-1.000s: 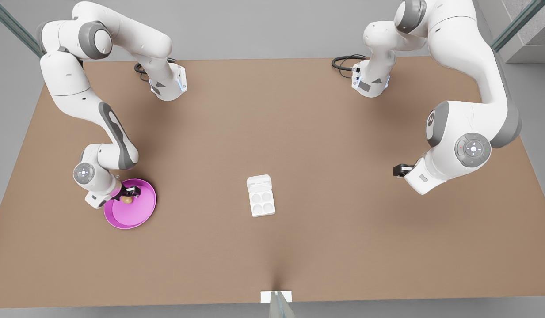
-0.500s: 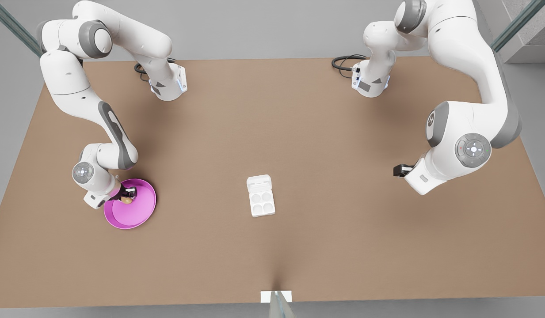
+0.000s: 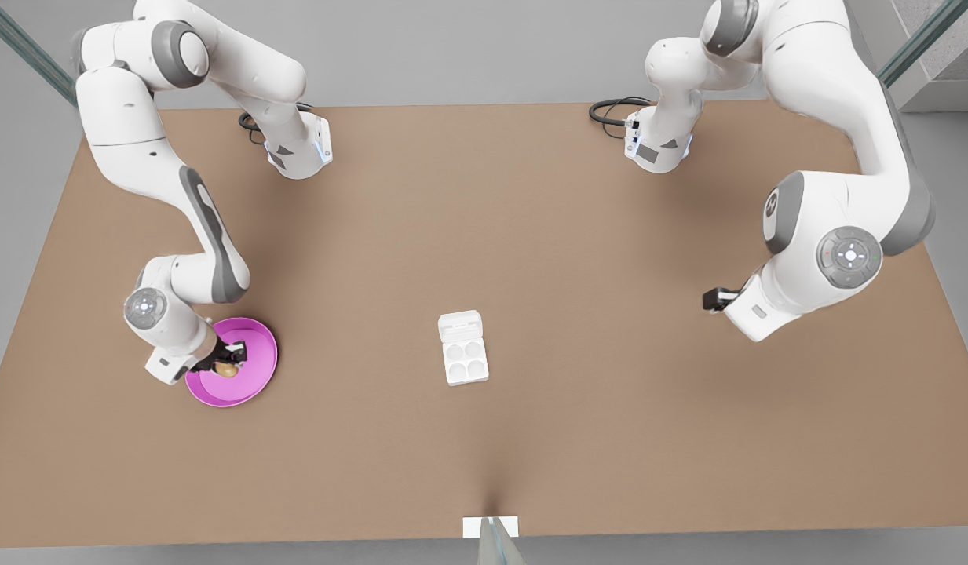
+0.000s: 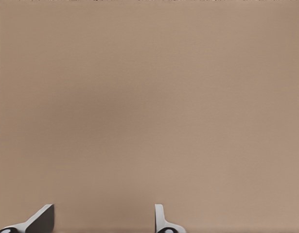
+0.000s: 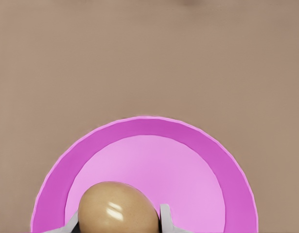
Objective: Pack egg into the box and close the box lid
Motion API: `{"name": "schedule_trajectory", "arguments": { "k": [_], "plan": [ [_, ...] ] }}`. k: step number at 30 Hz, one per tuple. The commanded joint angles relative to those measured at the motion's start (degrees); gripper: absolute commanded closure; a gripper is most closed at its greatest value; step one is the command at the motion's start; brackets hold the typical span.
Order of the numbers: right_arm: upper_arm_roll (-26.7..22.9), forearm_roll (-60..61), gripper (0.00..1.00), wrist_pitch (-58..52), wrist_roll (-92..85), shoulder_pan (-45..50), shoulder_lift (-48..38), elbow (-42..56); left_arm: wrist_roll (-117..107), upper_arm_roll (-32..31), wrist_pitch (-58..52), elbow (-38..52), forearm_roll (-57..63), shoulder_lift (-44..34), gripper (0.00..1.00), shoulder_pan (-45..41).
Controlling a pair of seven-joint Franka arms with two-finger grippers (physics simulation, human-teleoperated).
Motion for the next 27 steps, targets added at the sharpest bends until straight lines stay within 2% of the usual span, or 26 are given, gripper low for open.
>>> {"name": "schedule_trajectory", "arguments": {
  "k": [1, 5, 9, 11, 14, 15, 18, 21, 23, 27],
  "plan": [
    [0.22, -0.65, 0.54, -11.84, 13.75, 3.33, 0.66, 4.08, 0.35, 0.01, -0.98, -0.08, 0.07, -1.25, 0.00, -0.02],
    [-0.39, -0.56, 0.54, -22.74, 24.91, 12.30, 3.64, 13.14, 0.09, -0.51, -2.21, 0.19, 0.16, -1.08, 0.00, -0.73],
    [-0.39, 0.49, 0.53, -26.52, 32.21, 18.37, 6.46, 17.53, -0.17, -0.51, -2.22, 0.19, 0.16, -0.90, 0.00, -1.08],
    [-2.85, 2.51, 0.53, -28.45, 34.93, 23.20, 7.51, 19.99, -0.17, -0.51, -2.04, 0.19, 0.24, -0.81, 0.00, -1.08],
    [-3.12, 4.36, 0.53, -29.59, 38.71, 26.45, 7.86, 21.23, -0.61, -0.51, -1.86, 0.19, 0.16, -0.55, 0.00, -1.08],
    [-5.22, 6.72, 0.53, -29.86, 40.29, 29.52, 8.22, 22.37, -0.61, -0.51, -1.86, 0.28, 0.24, -0.55, 0.00, -1.08],
    [-7.24, 8.93, 0.53, -31.79, 43.01, 33.91, 10.06, 26.14, -0.70, -0.51, -1.86, 0.28, 0.24, -0.55, 0.00, -1.08],
    [-9.80, 12.18, 0.53, -33.29, 46.80, 38.93, 13.05, 31.42, -0.70, -0.51, -1.95, 0.19, 0.24, -0.55, 0.00, -1.08],
    [-11.47, 12.88, 0.53, -37.33, 49.26, 41.75, 17.27, 38.80, -0.61, -0.51, -1.86, 0.19, 0.24, -0.64, 0.00, -1.08],
    [-13.75, 14.20, 0.52, -39.00, 51.10, 44.29, 20.34, 43.11, -0.70, -0.51, -1.86, 0.19, 0.24, -0.64, 0.00, -1.08]
  ]
}}
